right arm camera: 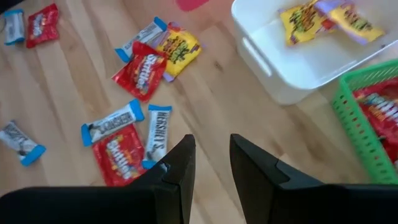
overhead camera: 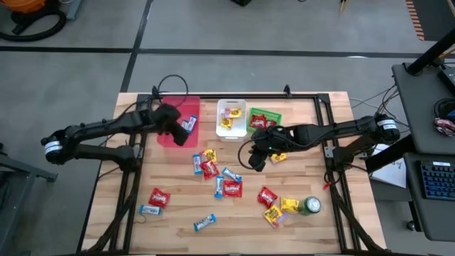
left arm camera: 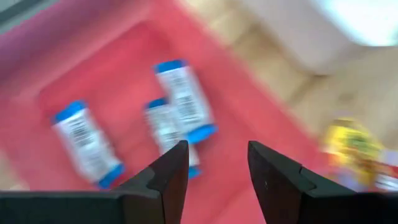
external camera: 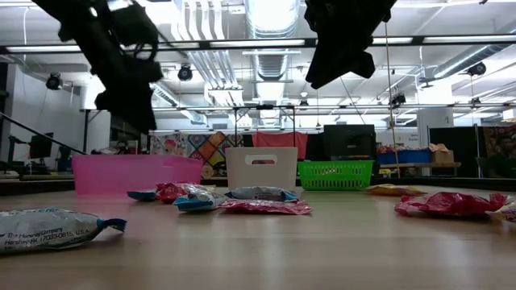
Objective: Sort candy
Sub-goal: Put the yellow candy into the white bin
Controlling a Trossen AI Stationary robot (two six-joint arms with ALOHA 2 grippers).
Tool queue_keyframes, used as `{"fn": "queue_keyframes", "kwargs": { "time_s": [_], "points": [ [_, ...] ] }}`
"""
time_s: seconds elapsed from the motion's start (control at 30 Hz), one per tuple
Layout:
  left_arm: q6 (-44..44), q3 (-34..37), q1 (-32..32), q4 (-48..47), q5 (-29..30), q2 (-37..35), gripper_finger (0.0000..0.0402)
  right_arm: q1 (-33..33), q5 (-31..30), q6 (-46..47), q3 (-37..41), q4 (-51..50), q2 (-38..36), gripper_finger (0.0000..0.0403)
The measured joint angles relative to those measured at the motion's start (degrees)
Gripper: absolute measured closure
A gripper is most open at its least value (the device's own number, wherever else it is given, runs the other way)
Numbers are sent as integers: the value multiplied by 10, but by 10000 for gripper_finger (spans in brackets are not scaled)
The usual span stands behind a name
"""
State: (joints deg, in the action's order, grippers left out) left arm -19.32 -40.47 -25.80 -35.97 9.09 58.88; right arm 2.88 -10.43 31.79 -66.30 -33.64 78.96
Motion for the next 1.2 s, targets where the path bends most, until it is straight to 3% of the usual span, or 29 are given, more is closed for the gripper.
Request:
{"fn": "queue_keyframes", "kwargs": {
  "time_s": [0.27, 0.57, 0.7, 0.93, 1.2],
  "points": [
    [-62, 0, 207, 46, 46, -45, 253, 26, 1, 86, 1, -57, 6, 310],
    [-87, 0, 400, 101, 179, -43, 253, 27, -1, 174, 2, -207, 79, 310],
    [-87, 0, 438, 118, 212, -39, 253, 27, 9, 183, 2, -223, 112, 310],
    [-83, 0, 444, 129, 221, -33, 253, 5, 13, 173, 2, -235, 154, 310],
    [-83, 0, 444, 130, 221, -15, 253, -15, 24, 73, 2, -233, 176, 310]
  ]
}}
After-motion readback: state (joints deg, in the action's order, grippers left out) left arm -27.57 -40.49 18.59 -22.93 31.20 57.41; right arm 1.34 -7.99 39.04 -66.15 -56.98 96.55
